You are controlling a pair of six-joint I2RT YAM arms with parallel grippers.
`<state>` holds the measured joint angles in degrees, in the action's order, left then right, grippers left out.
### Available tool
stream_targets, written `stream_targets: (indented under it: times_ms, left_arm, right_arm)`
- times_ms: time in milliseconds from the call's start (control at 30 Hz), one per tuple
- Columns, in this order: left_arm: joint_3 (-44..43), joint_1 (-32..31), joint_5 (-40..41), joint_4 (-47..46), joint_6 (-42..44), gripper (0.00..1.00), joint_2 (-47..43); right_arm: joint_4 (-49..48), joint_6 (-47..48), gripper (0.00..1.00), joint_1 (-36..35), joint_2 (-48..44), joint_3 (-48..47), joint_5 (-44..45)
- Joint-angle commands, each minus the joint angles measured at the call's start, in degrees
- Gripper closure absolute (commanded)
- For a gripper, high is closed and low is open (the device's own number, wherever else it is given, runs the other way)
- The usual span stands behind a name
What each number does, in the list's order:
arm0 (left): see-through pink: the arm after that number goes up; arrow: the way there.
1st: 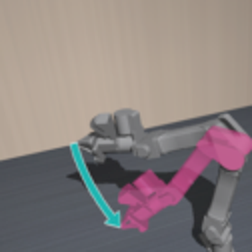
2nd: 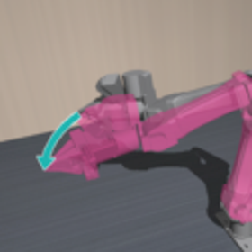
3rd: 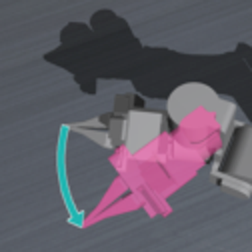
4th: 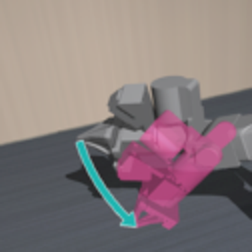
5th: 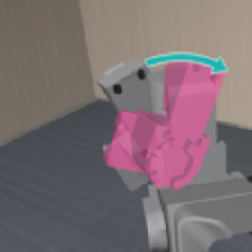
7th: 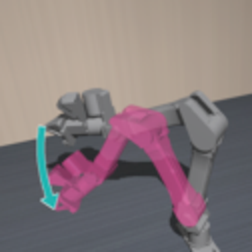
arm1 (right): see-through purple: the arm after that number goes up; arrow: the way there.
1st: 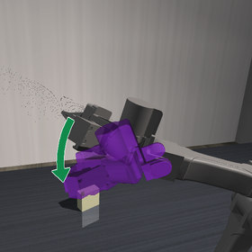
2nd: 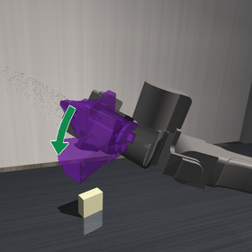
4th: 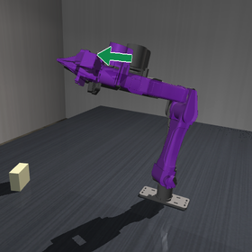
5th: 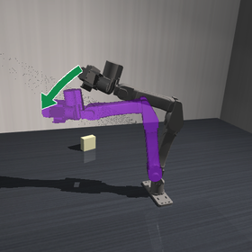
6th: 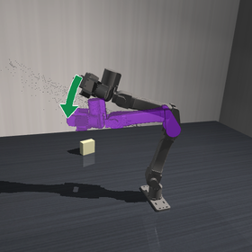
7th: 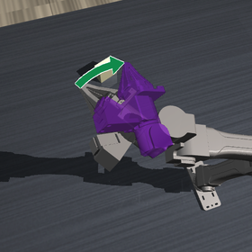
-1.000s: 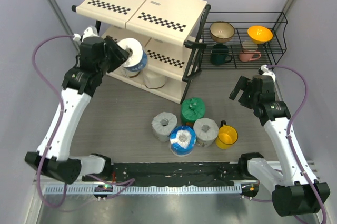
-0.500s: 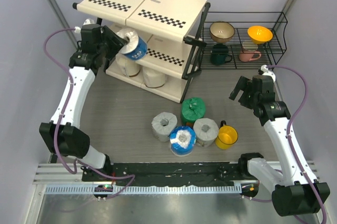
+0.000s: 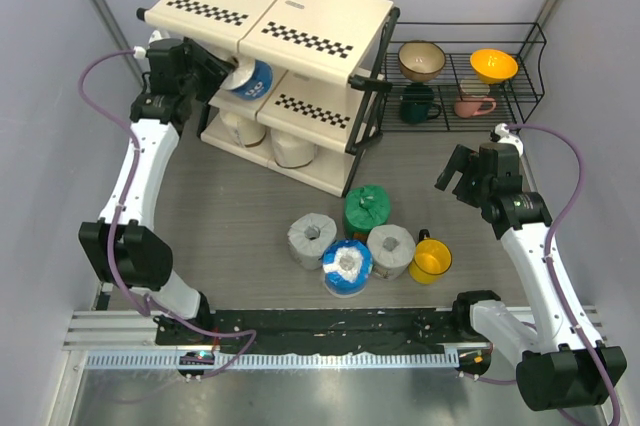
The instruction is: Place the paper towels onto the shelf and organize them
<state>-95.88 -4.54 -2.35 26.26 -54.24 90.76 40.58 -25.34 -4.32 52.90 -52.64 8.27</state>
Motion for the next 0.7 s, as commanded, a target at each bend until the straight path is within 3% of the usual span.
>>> stream_targets:
  times_ms: [0,267,667]
  left_arm:
    - [-3.35,0.49,1.21,-7.36,-1.57,0.44,0.29]
    - [-2.30,0.49,0.68,-7.02,-2.10,0.14,1.53]
    - [6.83,3.65,-5.36,-3.33,-2.28,0.10,-9.27]
  right_arm:
    - [-1.47,0.91,0.03,-0.08,0.09,-0.44,0.60]
    - [-1.55,0.82,0.03,-0.08,0.09,-0.09,0.60]
    - [-1.90,0.47,0.04,-0.08,-0.08,0.35,-0.19]
